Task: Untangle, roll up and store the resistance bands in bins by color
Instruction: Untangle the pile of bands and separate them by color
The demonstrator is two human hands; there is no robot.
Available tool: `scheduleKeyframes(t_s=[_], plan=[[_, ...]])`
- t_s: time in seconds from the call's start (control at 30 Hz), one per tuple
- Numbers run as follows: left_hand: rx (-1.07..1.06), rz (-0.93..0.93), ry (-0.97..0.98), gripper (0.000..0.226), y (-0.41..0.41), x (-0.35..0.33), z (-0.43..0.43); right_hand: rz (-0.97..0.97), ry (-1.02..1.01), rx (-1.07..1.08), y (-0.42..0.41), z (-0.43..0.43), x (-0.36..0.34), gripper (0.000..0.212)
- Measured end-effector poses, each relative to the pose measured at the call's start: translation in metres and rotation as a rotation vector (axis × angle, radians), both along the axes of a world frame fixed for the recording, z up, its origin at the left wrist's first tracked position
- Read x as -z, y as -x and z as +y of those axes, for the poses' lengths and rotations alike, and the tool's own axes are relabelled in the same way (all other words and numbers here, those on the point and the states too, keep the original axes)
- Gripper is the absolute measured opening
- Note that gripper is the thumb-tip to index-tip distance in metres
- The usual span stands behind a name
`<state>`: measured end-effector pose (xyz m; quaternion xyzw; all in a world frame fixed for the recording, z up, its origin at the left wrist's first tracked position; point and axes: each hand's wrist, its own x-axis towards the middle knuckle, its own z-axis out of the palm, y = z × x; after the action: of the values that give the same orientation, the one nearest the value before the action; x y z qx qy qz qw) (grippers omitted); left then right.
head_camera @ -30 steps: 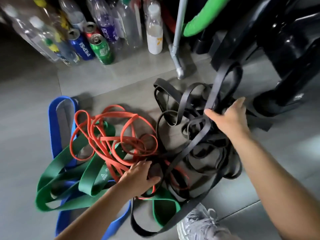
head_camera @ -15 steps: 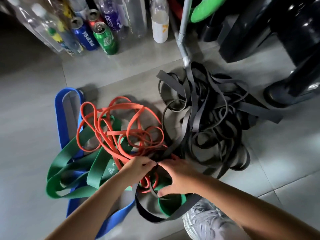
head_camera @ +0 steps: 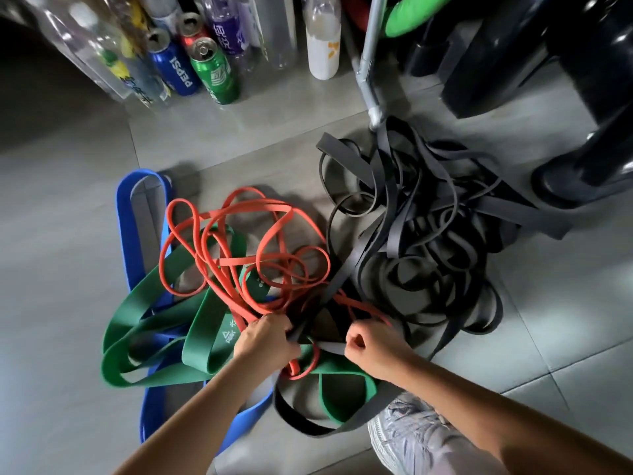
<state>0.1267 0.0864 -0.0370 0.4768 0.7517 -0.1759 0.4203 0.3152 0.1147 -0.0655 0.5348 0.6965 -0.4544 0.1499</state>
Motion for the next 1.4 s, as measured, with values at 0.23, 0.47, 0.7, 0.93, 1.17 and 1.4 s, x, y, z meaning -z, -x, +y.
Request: scheduleKeyframes(t_s=[0.23, 0.47, 0.7, 0.93, 1.17, 1.4], plan=[[-0.658, -0.746, -0.078, 0.015, -0.029, -0.046, 0.035, 0.722, 0.716, 0.615, 0.008, 0.008, -0.039, 0.02], [0.009, -0.341, -0.328, 0.038, -0.031, -0.024, 0.032, 0.051, -0.131, 0.674, -0.044, 0.099, -0.055, 0.026], [0.809, 0.129, -0.1, 0.06, -0.028, 0.017, -0.015, 0.204, -0.824, 0.856, -0.099, 0.188, -0.098, 0.065], [0.788, 0.193, 0.035, 0.041, -0.015, 0.01, -0.026, -0.303, -0.961, 0.176, -0.06, 0.111, -0.047, 0.087], [0.688, 0.134, -0.332, 0.062, -0.011, 0.024, -0.024, -0.332, -0.481, -0.413, -0.068, 0.055, 0.012, 0.116], [0.945, 0.145, -0.147, 0.064, -0.011, 0.04, -0.013, -0.527, -0.505, -0.638, -0.083, 0.062, 0.026, 0.083]])
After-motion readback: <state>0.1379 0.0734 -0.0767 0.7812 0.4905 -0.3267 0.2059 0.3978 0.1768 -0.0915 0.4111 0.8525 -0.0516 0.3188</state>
